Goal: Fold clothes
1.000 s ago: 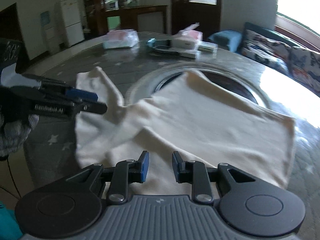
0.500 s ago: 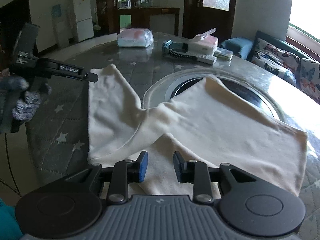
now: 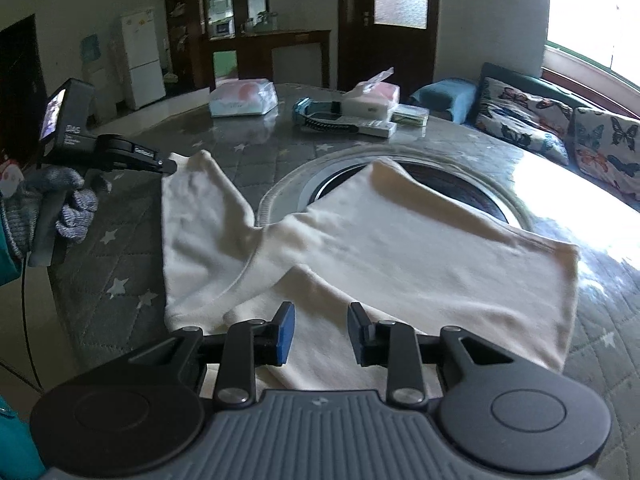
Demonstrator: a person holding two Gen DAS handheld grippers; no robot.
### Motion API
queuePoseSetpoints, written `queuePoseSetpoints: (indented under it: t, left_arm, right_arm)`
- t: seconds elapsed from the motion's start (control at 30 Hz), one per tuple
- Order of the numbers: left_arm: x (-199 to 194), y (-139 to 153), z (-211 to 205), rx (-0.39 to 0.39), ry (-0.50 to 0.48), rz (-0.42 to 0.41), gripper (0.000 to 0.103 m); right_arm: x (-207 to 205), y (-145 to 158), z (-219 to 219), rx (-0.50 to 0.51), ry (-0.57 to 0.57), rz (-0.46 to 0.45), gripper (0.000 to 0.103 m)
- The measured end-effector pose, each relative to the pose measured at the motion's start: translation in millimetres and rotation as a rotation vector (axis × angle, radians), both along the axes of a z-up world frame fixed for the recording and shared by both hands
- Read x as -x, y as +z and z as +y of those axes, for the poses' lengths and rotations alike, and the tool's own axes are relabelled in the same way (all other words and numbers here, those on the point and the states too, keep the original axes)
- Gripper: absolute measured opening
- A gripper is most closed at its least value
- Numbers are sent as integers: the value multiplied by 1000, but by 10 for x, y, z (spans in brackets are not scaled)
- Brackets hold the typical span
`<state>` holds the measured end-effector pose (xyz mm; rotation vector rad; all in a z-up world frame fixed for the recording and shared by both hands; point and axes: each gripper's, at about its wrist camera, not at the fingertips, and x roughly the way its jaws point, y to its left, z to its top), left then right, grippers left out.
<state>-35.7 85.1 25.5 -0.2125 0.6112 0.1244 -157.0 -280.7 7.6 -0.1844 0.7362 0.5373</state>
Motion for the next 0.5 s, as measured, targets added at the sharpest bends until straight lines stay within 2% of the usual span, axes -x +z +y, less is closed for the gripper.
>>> queuePoseSetpoints:
  t: [0.1,0.3,0.5]
  left_arm:
    - [97,215,-219,24,-86,-52,4]
    - [366,649,-832,85,-347,-142,4]
    - [582,813,-1520,114,-598,-156,4]
  right_arm:
    - [29,42,-131,-14,-39,-11,29]
    - [51,107,-446,-34,-132,-30,29]
    - [102,139,-770,-50,-223,-50,29]
